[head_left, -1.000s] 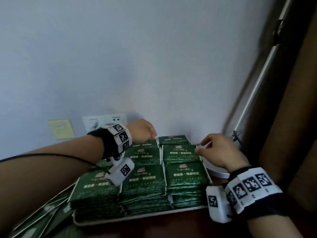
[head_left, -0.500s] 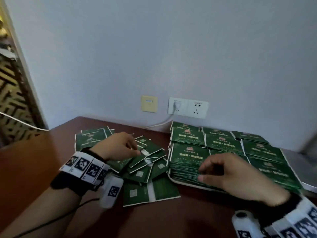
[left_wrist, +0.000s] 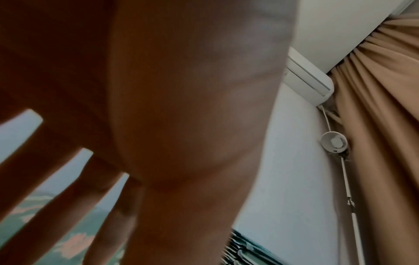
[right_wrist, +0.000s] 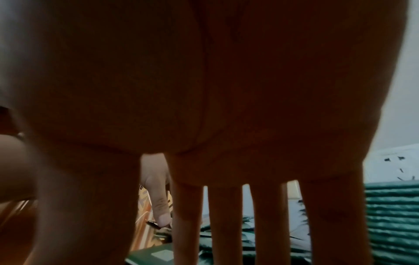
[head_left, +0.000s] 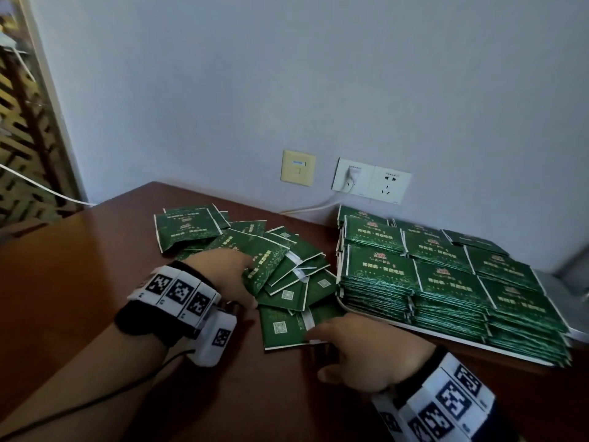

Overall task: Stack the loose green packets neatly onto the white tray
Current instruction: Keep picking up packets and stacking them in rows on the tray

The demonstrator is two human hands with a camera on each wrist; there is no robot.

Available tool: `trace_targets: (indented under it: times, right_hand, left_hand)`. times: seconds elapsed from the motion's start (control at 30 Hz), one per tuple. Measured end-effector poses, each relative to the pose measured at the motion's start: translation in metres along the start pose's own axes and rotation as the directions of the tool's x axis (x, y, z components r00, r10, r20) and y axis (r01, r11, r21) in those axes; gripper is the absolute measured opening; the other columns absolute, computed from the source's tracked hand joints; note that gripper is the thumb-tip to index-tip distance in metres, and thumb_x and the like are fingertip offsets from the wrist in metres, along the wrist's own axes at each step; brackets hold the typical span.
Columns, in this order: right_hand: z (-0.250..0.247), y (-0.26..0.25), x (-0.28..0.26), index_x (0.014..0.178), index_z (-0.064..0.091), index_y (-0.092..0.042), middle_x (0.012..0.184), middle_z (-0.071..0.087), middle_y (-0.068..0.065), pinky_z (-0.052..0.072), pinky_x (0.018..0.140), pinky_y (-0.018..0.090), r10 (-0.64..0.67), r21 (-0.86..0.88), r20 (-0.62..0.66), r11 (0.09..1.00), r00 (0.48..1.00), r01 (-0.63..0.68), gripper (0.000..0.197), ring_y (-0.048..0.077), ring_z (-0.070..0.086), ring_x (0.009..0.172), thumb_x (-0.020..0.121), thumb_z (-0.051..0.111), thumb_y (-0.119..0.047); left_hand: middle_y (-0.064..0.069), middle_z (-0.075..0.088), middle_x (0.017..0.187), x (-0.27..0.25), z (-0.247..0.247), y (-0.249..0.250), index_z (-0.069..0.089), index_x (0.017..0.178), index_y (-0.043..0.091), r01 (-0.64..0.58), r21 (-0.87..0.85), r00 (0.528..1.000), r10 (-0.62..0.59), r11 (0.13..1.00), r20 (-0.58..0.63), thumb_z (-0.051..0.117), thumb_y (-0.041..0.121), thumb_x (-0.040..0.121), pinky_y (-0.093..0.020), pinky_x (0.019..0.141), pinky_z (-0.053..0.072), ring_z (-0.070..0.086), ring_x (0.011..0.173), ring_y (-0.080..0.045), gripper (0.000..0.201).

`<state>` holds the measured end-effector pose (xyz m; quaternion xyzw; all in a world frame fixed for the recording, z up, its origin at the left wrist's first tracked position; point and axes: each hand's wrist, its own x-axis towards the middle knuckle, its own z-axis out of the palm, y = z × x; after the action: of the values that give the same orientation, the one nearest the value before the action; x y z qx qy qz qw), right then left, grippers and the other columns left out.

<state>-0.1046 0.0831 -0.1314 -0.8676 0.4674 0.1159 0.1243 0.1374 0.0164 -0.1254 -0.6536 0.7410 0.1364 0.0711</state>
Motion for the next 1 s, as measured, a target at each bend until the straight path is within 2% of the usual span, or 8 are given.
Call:
trace_targets:
  times: [0.23, 0.37, 0.47, 0.53, 0.63, 0.77, 0.9, 1.0]
  right_hand:
    - [-0.004, -0.005, -0.015, 0.128, 0.055, -0.037, 0.116, 0.054, -0.001, 0.053, 0.091, 0.040, 0.026, -0.051, 0.039, 0.998, 0.999, -0.024, 0.048, 0.022, 0.060, 0.105, 0.082, 0.067, -0.043]
    - [-0.001, -0.006, -0.029, 0.122, 0.056, -0.037, 0.107, 0.054, -0.003, 0.054, 0.086, 0.041, -0.004, -0.055, 0.066, 0.998, 0.998, 0.008, 0.046, 0.022, 0.057, 0.105, 0.078, 0.066, -0.048]
    - [-0.007, -0.003, -0.052, 0.122, 0.057, -0.040, 0.105, 0.062, -0.010, 0.053, 0.085, 0.032, -0.065, -0.012, 0.094, 0.998, 0.993, 0.067, 0.045, 0.011, 0.059, 0.101, 0.080, 0.066, -0.050]
    - [-0.014, 0.001, -0.067, 0.129, 0.055, -0.043, 0.111, 0.069, -0.016, 0.053, 0.085, 0.019, -0.088, 0.062, 0.153, 0.995, 0.984, 0.079, 0.048, -0.001, 0.064, 0.099, 0.083, 0.068, -0.049]
    - [-0.015, 0.008, -0.074, 0.130, 0.057, -0.039, 0.112, 0.069, -0.018, 0.049, 0.078, 0.009, -0.102, 0.141, 0.172, 0.987, 0.980, 0.078, 0.049, -0.006, 0.063, 0.097, 0.084, 0.071, -0.048]
    - [-0.001, 0.012, -0.061, 0.139, 0.045, -0.035, 0.133, 0.050, -0.016, 0.043, 0.098, 0.024, -0.054, 0.027, 0.042, 0.998, 0.998, 0.052, 0.066, 0.004, 0.045, 0.120, 0.081, 0.074, -0.048]
    - [0.006, 0.012, -0.050, 0.154, 0.013, -0.038, 0.160, 0.018, -0.015, 0.030, 0.116, 0.037, -0.036, 0.011, 0.095, 0.999, 0.995, 0.035, 0.092, 0.013, 0.019, 0.143, 0.084, 0.073, -0.041]
    - [0.003, 0.009, -0.042, 0.153, 0.002, -0.043, 0.160, 0.018, -0.015, 0.029, 0.116, 0.040, 0.015, 0.018, 0.169, 1.000, 0.985, -0.019, 0.103, 0.014, 0.017, 0.143, 0.082, 0.077, -0.034]
  left_hand:
    - [0.007, 0.064, 0.129, -0.017, -0.004, 0.009, 0.057, 0.136, 0.032, -0.141, 0.136, 0.980, 0.119, 0.981, 0.157, 0.070, 0.047, 0.084, -0.037, 0.099, 0.049, 0.059, 0.115, -0.019, 0.056]
    - [0.012, 0.068, 0.116, -0.031, -0.007, 0.023, 0.065, 0.128, 0.033, -0.327, 0.071, 0.904, 0.289, 0.943, 0.316, 0.067, 0.036, 0.090, -0.033, 0.096, 0.051, 0.061, 0.102, -0.011, 0.038]
    - [0.018, 0.070, 0.094, -0.034, -0.003, 0.032, 0.069, 0.123, 0.029, -0.385, -0.064, 0.852, 0.381, 0.921, 0.358, 0.067, 0.025, 0.091, -0.033, 0.090, 0.055, 0.066, 0.092, -0.006, 0.033]
    - [0.014, 0.073, 0.097, -0.031, -0.001, 0.032, 0.066, 0.119, 0.026, -0.367, -0.106, 0.866, 0.381, 0.924, 0.325, 0.070, 0.023, 0.089, -0.032, 0.082, 0.056, 0.067, 0.086, -0.006, 0.030]
    - [0.008, 0.063, 0.107, -0.029, -0.001, 0.030, 0.055, 0.117, 0.029, -0.250, -0.001, 0.945, 0.244, 0.968, 0.217, 0.080, 0.034, 0.079, -0.032, 0.079, 0.052, 0.063, 0.093, -0.013, 0.046]
    - [0.007, 0.058, 0.121, -0.023, 0.006, 0.031, 0.048, 0.129, 0.031, -0.211, 0.133, 0.944, 0.167, 0.968, 0.285, 0.086, 0.045, 0.068, -0.034, 0.089, 0.050, 0.058, 0.107, -0.018, 0.073]
    - [0.009, 0.057, 0.112, -0.022, 0.010, 0.040, 0.054, 0.123, 0.029, -0.257, 0.076, 0.911, 0.215, 0.963, 0.351, 0.086, 0.038, 0.071, -0.038, 0.093, 0.052, 0.059, 0.106, -0.017, 0.061]
    - [0.004, 0.062, 0.110, -0.020, 0.012, 0.048, 0.062, 0.115, 0.024, -0.305, 0.132, 0.897, 0.238, 0.943, 0.373, 0.085, 0.036, 0.073, -0.033, 0.083, 0.052, 0.062, 0.102, -0.020, 0.050]
